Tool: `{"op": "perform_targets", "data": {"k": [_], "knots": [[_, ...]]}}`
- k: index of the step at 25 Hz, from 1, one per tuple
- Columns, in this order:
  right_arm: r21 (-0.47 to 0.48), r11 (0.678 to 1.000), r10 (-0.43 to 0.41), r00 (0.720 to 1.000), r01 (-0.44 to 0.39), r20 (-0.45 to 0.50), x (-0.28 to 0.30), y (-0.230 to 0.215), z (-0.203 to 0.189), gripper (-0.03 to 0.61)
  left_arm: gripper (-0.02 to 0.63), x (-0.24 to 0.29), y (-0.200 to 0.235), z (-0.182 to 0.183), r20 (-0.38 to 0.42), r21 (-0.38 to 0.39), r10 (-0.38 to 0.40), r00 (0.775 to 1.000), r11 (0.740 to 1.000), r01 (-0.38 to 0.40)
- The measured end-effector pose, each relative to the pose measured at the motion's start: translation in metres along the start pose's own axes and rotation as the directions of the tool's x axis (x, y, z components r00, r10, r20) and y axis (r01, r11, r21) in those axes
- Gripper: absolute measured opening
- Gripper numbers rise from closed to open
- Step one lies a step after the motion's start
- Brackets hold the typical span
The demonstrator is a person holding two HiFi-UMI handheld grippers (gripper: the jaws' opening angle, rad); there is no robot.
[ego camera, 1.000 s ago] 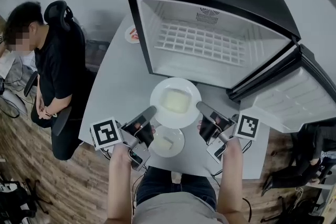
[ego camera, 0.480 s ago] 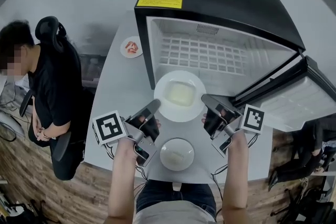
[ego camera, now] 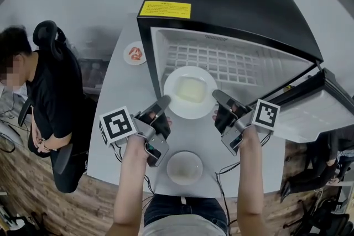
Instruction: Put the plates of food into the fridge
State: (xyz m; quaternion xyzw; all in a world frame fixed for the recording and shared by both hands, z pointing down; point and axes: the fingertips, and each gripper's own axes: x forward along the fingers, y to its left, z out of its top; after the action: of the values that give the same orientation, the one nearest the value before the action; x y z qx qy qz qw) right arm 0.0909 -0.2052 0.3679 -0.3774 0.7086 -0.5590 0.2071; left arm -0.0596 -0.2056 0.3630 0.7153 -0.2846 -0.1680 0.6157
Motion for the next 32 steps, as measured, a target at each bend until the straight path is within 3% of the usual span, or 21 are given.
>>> {"op": "perform_targets", "data": {"k": [19, 28, 32], "knots": [[-0.026, 0.991, -0.134, 0.991, 0.134, -0.008, 0.041, -0.018, 0.029, 0.025, 0.017, 0.024, 0.023, 0.026, 0.094, -0.111, 0.053, 0.994, 0.993, -0.043], [-0.127, 0.973, -0.191, 0.981, 0.192, 0.023, 0.050, -0.017, 0.034, 0.025, 0.017, 0.028, 0.025, 0.029, 0.137, -0.138, 0.067, 0.988, 0.989, -0.048], [-0.229, 0.947, -0.216, 0.975, 0.224, 0.061, 0.051, -0.011, 0.037, 0.035, 0.017, 0.032, 0.026, 0.030, 0.144, -0.156, 0.063, 0.988, 0.987, -0.040]]}}
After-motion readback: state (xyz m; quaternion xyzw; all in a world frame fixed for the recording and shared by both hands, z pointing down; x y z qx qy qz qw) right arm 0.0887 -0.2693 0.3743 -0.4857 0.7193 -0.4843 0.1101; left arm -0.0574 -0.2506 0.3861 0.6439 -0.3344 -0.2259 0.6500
